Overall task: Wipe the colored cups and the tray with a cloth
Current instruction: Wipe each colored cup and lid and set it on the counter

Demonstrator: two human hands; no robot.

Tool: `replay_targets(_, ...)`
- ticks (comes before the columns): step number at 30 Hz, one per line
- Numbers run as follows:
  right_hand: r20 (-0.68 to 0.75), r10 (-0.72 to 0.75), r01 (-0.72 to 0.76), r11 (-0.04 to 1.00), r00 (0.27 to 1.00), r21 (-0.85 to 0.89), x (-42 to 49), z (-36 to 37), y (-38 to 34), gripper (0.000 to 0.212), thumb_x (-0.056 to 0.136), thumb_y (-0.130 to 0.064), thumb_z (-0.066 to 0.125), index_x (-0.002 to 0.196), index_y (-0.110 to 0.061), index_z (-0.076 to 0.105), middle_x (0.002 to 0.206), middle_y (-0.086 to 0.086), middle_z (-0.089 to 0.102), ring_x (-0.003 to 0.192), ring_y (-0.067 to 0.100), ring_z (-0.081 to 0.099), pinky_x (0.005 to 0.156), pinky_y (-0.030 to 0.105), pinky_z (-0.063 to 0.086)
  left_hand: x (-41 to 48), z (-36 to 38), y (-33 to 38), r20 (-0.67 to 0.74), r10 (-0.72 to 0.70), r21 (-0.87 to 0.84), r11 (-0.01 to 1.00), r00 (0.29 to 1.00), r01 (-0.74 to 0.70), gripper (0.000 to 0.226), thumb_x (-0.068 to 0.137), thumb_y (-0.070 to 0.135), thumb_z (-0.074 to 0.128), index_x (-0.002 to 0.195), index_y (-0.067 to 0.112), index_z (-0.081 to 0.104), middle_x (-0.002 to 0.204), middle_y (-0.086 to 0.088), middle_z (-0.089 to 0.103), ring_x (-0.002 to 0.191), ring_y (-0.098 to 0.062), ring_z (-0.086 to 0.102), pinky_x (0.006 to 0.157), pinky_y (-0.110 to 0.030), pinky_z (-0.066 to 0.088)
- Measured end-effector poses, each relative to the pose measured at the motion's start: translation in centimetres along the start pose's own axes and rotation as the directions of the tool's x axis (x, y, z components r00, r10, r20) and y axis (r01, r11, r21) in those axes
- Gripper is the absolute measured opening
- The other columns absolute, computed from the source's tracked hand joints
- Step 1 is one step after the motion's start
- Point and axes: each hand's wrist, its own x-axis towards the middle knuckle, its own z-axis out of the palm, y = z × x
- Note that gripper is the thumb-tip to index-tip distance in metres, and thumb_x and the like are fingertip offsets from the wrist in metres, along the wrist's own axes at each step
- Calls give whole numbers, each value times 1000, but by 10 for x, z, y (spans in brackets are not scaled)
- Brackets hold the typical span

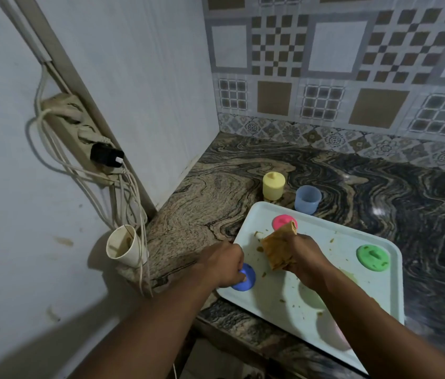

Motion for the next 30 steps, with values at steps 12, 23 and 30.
replay_targets(12,-155,-296,303,953,943,25,-20,-5,-28,30,90,-36,56,93,-16,78,86,9,77,78,30,65,69,39,51,33,-59,11,-353,35,-210,971,935,-115,19,84,42,71,93,26,70,91,3,73,86,-22,68,76,-37,57)
replay_targets(23,15,-900,607,281,435,-744,-11,-12,-30,48,87,5,60,130,-14,66,137,2,62,125,19,58,98,33,51,64,-103,60,-580,-18,-423,861,815,-283,13,86,28,71,79,19,64,75,-2,69,73,-26,66,66,-41,56)
replay_targets(30,-269,-703,571,700,659,-430,-12,-14,-32,31,89,-19,56,112,-26,75,89,-9,76,72,2,66,65,25,49,77,-111,50,-589,-167,-586,762,791,-276,20,86,30,75,74,20,62,67,4,64,67,-19,62,61,-27,42)
